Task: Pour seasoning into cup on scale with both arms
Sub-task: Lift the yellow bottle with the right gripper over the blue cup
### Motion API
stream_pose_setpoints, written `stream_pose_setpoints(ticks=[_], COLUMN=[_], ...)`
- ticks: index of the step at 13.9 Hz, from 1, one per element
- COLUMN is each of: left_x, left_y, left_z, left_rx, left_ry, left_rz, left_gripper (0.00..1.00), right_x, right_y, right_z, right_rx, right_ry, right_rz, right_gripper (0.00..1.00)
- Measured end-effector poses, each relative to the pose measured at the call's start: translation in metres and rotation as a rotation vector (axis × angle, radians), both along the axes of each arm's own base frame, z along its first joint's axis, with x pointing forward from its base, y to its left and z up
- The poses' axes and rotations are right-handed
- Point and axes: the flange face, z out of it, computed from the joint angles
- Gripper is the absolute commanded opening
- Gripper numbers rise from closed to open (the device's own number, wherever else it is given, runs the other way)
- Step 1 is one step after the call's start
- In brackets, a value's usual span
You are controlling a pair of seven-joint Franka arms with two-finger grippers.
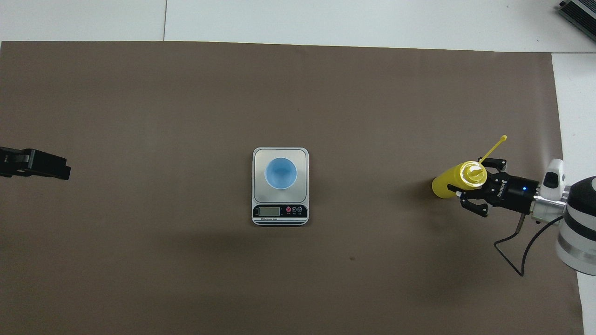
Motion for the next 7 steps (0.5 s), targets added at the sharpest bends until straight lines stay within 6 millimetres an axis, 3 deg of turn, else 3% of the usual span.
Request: stream_pose_setpoints(ticks=[7], left_x=[0.0], left_y=[0.0], left_z=[0.0], left_rx=[0.0], left_ry=[0.0], left_rz=[0.001], left_gripper=[1.0], right_x=[0.022], right_y=[0.022], right_z=[0.025], right_rx=[-0.009], right_ry=[-0.037], right_rz=[0.033], right_gripper=[0.0])
